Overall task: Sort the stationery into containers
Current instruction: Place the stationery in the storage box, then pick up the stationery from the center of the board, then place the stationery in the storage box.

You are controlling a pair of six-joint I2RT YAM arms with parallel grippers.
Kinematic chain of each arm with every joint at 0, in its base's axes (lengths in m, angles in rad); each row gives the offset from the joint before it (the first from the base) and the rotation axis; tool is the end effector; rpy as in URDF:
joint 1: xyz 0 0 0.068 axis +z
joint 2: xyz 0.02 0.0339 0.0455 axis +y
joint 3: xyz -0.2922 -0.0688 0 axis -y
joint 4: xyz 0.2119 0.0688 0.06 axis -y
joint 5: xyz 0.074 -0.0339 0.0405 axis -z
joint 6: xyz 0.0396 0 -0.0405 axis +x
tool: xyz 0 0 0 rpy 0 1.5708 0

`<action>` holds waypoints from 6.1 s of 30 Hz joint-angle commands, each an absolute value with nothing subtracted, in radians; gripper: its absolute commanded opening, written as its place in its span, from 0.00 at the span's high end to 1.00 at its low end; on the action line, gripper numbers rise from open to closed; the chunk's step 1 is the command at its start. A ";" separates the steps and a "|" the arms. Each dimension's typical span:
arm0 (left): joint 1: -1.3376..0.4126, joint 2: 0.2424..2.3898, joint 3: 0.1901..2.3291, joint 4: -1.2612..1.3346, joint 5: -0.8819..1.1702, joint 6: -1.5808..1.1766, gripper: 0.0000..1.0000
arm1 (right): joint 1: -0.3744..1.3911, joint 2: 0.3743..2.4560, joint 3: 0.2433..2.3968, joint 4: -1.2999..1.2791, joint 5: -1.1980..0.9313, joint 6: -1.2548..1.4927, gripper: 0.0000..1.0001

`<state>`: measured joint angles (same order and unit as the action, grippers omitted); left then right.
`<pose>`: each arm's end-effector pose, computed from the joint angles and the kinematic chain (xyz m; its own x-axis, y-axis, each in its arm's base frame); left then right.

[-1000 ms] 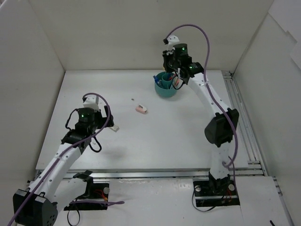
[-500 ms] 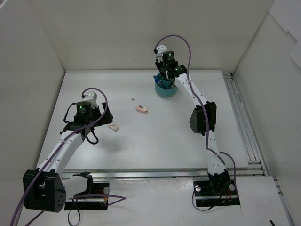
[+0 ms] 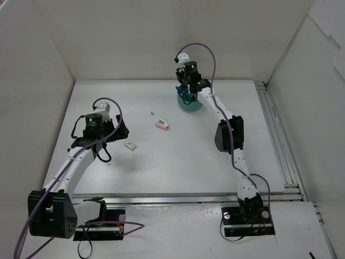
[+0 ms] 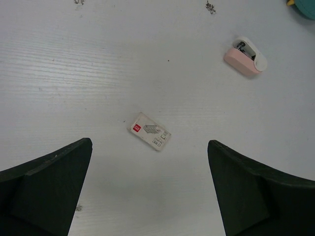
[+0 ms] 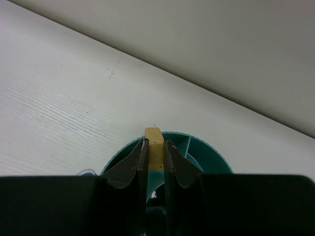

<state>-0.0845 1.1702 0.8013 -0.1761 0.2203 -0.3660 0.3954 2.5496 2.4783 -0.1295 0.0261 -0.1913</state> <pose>0.2201 -0.0273 0.3037 -0.5785 -0.3015 -0.7579 0.0659 0.9089 -0.4118 0.5443 0.2261 0.2986 -0.1120 -0.2527 -0.9610 -0.3899 0.9008 -0.1914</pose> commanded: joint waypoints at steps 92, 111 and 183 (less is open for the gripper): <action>-0.063 0.778 0.661 -0.270 0.186 -0.448 0.00 | 0.632 2.284 2.008 -0.282 -0.189 -0.221 0.81; -0.063 1.017 0.773 -0.190 0.221 -0.462 0.00 | 0.256 2.100 2.199 -0.121 -0.118 -0.095 0.85; -0.144 1.348 0.948 -0.265 0.143 -0.617 0.00 | 0.163 2.037 2.034 0.316 -0.108 0.123 0.02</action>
